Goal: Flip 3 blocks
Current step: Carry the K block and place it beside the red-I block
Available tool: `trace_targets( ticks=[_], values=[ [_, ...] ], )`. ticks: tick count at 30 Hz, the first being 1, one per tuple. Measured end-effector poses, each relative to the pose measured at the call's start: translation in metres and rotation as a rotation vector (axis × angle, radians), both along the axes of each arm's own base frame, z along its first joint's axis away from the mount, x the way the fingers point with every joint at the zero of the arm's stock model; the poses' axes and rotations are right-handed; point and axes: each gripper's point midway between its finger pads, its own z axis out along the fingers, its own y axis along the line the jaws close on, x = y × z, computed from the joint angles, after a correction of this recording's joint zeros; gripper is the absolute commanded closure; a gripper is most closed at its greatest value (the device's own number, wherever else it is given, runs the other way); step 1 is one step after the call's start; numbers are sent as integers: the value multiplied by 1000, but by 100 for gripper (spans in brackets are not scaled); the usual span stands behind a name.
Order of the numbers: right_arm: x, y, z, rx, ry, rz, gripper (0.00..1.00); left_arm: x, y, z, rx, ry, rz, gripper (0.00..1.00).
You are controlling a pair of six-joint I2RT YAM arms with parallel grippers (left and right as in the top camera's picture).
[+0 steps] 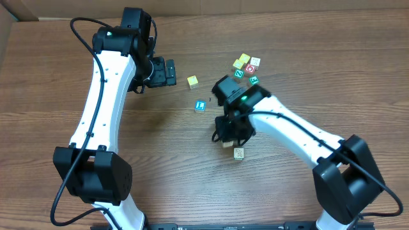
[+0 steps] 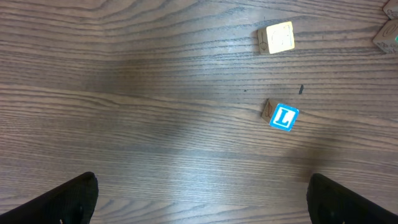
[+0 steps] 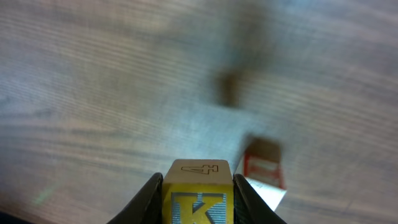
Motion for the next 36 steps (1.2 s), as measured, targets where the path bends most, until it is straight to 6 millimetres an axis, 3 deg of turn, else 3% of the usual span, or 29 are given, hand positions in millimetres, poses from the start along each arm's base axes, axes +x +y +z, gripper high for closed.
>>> trace_targets(
  ticks=[8, 19, 30, 36],
  values=[
    [-22, 16, -3, -79, -30, -44, 74, 0, 0, 0, 0, 0, 0, 0],
    [-26, 8, -34, -165, -133, -96, 74, 0, 0, 0, 0, 0, 0, 0],
    [-20, 6, -35, -173, -167, -113, 45, 0, 0, 0, 0, 0, 0, 1],
    [-20, 7, -32, -173, -164, -94, 44, 0, 0, 0, 0, 0, 0, 0]
  ],
)
